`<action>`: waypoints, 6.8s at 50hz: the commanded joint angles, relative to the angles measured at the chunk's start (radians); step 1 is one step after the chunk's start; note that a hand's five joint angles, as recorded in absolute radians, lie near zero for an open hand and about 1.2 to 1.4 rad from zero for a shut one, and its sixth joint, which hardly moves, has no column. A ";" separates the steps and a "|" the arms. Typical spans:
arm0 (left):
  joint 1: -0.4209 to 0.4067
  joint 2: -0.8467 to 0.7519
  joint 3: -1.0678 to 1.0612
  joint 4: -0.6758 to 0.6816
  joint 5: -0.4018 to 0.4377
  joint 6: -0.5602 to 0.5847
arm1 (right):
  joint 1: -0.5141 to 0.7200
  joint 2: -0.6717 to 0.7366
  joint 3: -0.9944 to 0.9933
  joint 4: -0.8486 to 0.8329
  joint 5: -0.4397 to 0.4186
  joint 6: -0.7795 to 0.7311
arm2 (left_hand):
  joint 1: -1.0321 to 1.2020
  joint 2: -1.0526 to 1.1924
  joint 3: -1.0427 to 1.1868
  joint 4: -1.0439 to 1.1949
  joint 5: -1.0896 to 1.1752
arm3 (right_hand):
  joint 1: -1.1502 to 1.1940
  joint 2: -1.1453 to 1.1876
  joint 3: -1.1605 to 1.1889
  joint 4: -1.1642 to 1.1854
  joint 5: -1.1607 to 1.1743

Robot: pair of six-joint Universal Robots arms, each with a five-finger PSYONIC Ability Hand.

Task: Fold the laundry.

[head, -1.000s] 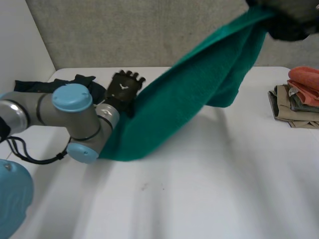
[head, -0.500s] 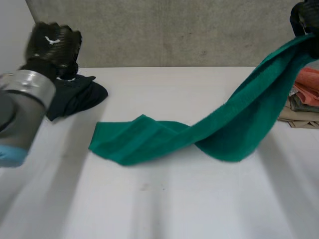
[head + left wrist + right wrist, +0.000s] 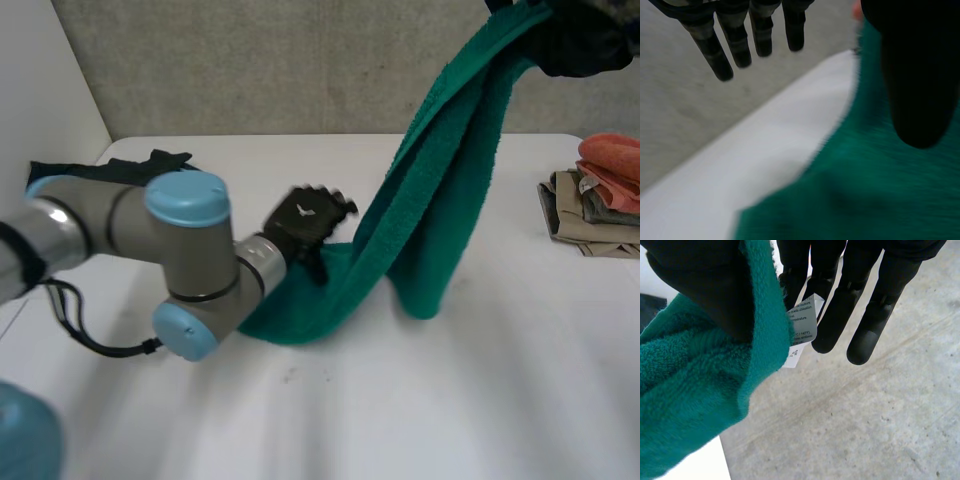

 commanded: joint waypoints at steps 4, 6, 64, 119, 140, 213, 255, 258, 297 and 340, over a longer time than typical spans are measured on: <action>-0.010 -0.089 0.107 -0.122 0.136 -0.036 | -0.010 0.019 -0.014 -0.013 0.012 0.007 | 0.777 0.774 0.782 0.782 0.774 | 0.263 0.214 0.203 0.196 0.239; 0.000 -0.078 0.096 -0.118 0.127 -0.036 | -0.013 0.037 -0.018 -0.022 0.015 0.006 | 1.115 1.112 1.120 1.120 1.112 | 0.263 0.214 0.203 0.196 0.239; 0.138 0.212 0.294 0.330 -0.365 0.269 | 0.053 0.800 -0.566 -0.524 0.586 -0.256 | 1.116 1.113 1.120 1.121 1.113 | 0.263 0.214 0.203 0.196 0.239; 0.135 0.657 -0.694 0.237 -0.309 0.398 | -0.053 0.628 0.411 -0.420 0.383 -0.221 | -0.026 -0.029 -0.022 -0.021 -0.029 | 0.263 0.214 0.203 0.196 0.239; 0.247 -0.012 0.050 -0.311 0.063 0.524 | -0.053 0.629 0.433 -0.420 0.383 -0.226 | -0.026 -0.029 -0.022 -0.021 -0.029 | 0.263 0.214 0.203 0.196 0.239; 0.408 1.081 -0.722 -0.391 -0.114 0.445 | -0.230 0.112 0.236 0.436 0.369 -0.454 | 1.116 1.113 1.120 1.121 1.113 | 0.263 0.214 0.203 0.196 0.239; 0.221 0.109 -0.123 0.017 -0.339 0.395 | -0.150 0.911 -0.129 -0.113 0.558 -0.451 | 1.116 1.113 1.120 1.121 1.113 | 0.263 0.214 0.203 0.196 0.239; 0.202 0.082 -0.068 0.017 -0.350 0.397 | -0.131 0.942 -0.159 -0.154 0.566 -0.451 | 1.116 1.113 1.120 1.121 1.113 | 0.046 -0.003 -0.015 -0.021 0.022; 0.104 0.488 -0.618 0.209 -0.345 0.379 | -0.390 0.530 0.479 -0.185 0.251 -0.170 | -0.106 -0.109 -0.102 -0.101 -0.109 | -0.707 -0.756 -0.768 -0.774 -0.732; 0.142 0.618 -0.677 0.200 -0.348 0.273 | 0.219 0.505 0.365 -0.608 0.298 -0.342 | -0.106 -0.109 -0.102 -0.101 -0.109 | 0.263 0.214 0.203 0.196 0.239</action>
